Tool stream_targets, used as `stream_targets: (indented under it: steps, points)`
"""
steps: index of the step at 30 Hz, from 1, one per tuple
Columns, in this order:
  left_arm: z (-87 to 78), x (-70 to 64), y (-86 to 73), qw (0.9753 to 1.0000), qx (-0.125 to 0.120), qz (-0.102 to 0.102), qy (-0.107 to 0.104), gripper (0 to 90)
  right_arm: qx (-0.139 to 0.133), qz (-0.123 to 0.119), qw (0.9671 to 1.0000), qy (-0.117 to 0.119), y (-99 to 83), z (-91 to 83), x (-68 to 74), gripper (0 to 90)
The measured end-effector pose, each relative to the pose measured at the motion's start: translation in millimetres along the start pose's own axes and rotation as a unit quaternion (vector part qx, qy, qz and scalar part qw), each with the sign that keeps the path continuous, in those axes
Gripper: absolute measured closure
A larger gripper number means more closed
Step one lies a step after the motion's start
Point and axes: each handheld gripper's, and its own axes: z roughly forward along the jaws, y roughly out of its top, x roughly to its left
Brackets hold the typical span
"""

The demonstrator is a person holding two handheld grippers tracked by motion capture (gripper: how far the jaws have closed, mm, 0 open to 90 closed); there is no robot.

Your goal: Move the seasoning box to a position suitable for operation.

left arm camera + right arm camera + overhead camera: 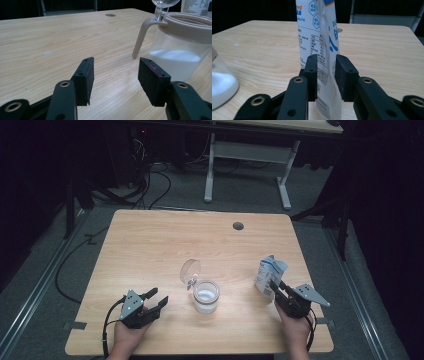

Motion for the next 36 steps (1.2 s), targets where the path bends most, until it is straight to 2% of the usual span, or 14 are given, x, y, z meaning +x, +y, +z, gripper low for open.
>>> stream_targets:
  steps: [13,23,32,36]
  points:
    - [0.1,-0.3,0.0,1.0000,0.002,0.003,0.001,47.1,0.009,-0.004,0.9999,-0.005,0.1,-0.3,1.6,64.5]
    - [0.3,-1.5,0.0,1.0000,0.002,0.007,0.004,47.9,0.019,-0.011,0.9997,-0.012,-3.2,-8.3,3.1,61.9]
    - [1.7,-4.4,0.3,0.9997,0.011,0.019,0.005,49.5,0.026,-0.022,0.9991,-0.024,-8.1,-18.7,6.8,60.4]
    - [2.3,-4.6,0.4,0.9996,0.017,0.019,0.012,51.0,0.029,-0.029,0.9988,-0.028,-9.9,-24.0,8.9,59.9]
